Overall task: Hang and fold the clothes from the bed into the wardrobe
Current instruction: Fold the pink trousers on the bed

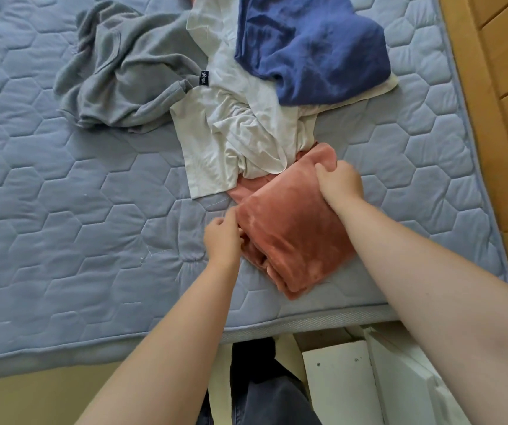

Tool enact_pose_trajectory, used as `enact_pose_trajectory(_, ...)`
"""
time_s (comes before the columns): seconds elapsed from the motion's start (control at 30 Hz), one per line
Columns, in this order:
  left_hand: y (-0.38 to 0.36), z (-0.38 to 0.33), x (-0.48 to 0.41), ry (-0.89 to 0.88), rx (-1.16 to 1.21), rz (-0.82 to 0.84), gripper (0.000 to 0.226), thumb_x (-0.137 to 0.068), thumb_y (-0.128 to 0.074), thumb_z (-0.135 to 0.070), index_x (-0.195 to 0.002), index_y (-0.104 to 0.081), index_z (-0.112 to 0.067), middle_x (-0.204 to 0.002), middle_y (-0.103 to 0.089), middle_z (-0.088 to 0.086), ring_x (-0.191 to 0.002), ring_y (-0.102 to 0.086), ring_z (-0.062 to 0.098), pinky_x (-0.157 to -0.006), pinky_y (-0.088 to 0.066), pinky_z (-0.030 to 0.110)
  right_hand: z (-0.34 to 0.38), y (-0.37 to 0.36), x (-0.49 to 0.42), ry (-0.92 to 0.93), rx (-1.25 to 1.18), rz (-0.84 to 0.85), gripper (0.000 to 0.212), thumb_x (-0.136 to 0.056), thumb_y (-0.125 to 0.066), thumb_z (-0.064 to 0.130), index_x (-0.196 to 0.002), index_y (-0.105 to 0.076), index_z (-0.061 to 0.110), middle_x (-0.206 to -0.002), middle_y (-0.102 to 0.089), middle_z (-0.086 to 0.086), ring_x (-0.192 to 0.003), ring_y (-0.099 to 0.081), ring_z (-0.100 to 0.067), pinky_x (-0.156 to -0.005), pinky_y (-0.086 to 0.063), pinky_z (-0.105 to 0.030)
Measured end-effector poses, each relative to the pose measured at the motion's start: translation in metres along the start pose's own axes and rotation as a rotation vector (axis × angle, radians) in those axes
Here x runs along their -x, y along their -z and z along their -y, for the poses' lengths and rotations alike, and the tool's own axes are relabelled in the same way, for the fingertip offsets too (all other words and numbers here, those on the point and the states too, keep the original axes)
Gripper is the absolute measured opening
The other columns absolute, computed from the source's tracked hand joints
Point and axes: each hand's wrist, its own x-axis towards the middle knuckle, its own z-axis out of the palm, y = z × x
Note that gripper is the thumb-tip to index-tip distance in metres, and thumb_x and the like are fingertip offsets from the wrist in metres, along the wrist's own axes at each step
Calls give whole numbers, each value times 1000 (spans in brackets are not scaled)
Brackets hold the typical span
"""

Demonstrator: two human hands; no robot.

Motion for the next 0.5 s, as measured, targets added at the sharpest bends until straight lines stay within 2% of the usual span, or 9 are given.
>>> enact_pose_trajectory(0.07,-1,-4,-2,197,114,70,42,-90,-55,-45,-74,-61,-7,-67,-65,10,-61,-63,21,-52,-49,28,-7,-4,2,22,-29,-18,41,-94,-47,39,-108,-58,2,-117,-61,-21,-112,-54,-38,-86,-41,-37)
enact_pose_trajectory(0.13,-3,-3,-8,240,135,73,41,-86,-63,-46,-83,-64,-5,-79,-68,13,-74,-68,25,-62,-58,34,-11,-7,5,60,-64,6,36,-95,-48,36,-104,-59,3,-114,-62,-21,-109,-55,-38,-83,-40,-35)
enact_pose_trajectory(0.2,-3,0,-12,277,170,91,31,-83,-69,-34,-98,-64,-7,-85,-67,8,-78,-67,22,-68,-57,33,-14,-5,4,111,-74,63,33,-95,-50,33,-103,-60,3,-112,-63,-20,-108,-56,-36,-79,-38,-32)
enact_pose_trajectory(0.27,-1,8,-14,343,281,164,21,-87,-64,-16,-108,-62,-13,-79,-68,4,-75,-65,17,-66,-54,30,-17,4,-2,162,-6,129,29,-94,-53,30,-100,-63,3,-107,-65,-20,-105,-58,-35,-73,-35,-28)
enact_pose_trajectory(0.37,-2,28,-8,413,319,192,5,-91,-58,-6,-93,-60,-10,-62,-65,1,-63,-58,14,-55,-50,24,-24,21,-18,138,160,97,26,-93,-56,31,-98,-67,8,-105,-67,-20,-103,-60,-36,-74,-38,-32)
enact_pose_trajectory(0.43,-10,34,2,346,162,136,10,-90,-59,-7,-81,-57,-10,-67,-57,5,-61,-53,18,-54,-46,27,-26,20,-17,105,219,27,28,-93,-55,33,-101,-66,9,-108,-66,-20,-105,-59,-38,-78,-42,-35)
enact_pose_trajectory(0.5,-18,32,8,77,-143,-32,7,-85,-60,-11,-80,-55,-13,-81,-57,6,-77,-57,25,-69,-45,32,-26,10,-8,128,218,-53,31,-95,-52,34,-103,-61,6,-109,-64,-21,-106,-57,-38,-81,-43,-38)
